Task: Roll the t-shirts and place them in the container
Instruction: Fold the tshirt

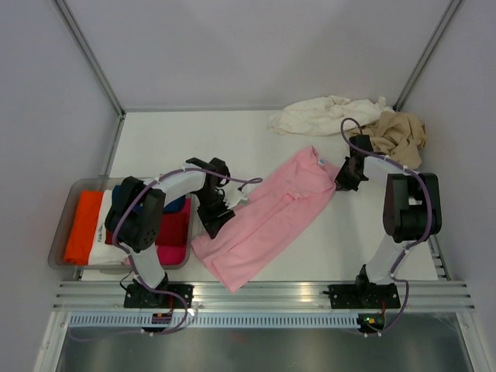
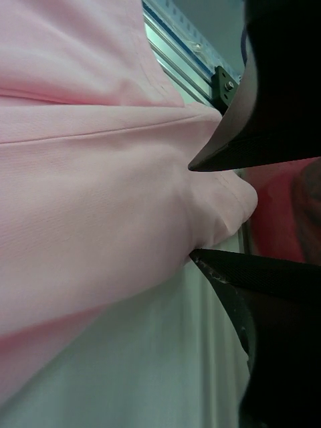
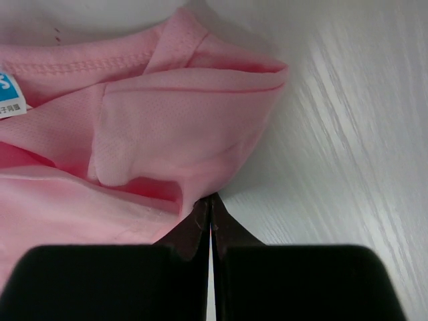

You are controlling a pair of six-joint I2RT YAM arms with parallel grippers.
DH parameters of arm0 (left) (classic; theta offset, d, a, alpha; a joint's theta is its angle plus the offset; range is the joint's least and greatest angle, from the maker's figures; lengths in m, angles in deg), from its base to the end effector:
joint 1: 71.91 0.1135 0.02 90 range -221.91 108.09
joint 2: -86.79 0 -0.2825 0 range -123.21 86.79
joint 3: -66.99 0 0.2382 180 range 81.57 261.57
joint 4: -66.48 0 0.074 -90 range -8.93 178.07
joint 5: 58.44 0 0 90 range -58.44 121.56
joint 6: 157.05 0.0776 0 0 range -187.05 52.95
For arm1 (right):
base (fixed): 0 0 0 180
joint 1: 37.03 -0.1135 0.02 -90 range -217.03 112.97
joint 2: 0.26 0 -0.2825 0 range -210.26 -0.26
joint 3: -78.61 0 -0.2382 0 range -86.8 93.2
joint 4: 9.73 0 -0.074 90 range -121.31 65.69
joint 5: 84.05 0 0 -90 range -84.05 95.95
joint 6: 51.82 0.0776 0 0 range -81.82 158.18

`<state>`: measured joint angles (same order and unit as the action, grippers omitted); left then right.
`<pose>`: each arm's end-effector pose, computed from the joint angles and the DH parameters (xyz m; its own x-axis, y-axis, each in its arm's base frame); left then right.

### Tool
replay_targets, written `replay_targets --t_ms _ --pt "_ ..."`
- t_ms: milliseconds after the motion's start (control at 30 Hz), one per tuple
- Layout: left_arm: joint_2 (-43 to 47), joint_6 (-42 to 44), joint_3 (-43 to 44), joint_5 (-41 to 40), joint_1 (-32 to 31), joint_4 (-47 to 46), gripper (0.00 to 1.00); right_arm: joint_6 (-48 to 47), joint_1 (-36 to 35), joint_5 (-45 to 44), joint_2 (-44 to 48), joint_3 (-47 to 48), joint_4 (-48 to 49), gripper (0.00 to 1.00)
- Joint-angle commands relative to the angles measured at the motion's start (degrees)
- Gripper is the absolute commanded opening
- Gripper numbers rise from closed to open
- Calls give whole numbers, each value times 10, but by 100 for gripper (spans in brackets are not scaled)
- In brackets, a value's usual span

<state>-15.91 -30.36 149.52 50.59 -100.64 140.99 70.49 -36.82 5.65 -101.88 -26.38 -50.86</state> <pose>0.2454 -0.1634 0.1601 -0.4433 0.8871 -0.1287 0.8679 0.3887 -0.3093 0.3473 -0.0017 0.1432 -0.7792 0.5374 -0.3227 0.4994 0.8433 0.1984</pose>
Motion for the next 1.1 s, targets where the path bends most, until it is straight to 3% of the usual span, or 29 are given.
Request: replay_targets --t_ms 0,133,367,700,833,900,1067 --pt "-6 -12 -37 6 -2 -19 56 -7 -24 1 -80 63 29 0" --pt "-13 0 -63 36 -9 -24 56 -2 -57 0 -142 144 12 0" --pt "-51 0 -47 141 -76 3 56 -1 -94 -2 -237 291 -25 0" --pt "-12 -23 -20 210 -103 -4 56 -38 -103 14 -269 396 -43 2" --pt "54 -33 -32 177 -102 -3 57 -87 -100 -8 -228 404 -57 5" --pt "114 -14 -54 132 -101 0 57 -121 -98 -13 -190 365 -46 6" --pt "237 87 -125 19 -83 -3 57 -189 -93 16 12 196 1 25"
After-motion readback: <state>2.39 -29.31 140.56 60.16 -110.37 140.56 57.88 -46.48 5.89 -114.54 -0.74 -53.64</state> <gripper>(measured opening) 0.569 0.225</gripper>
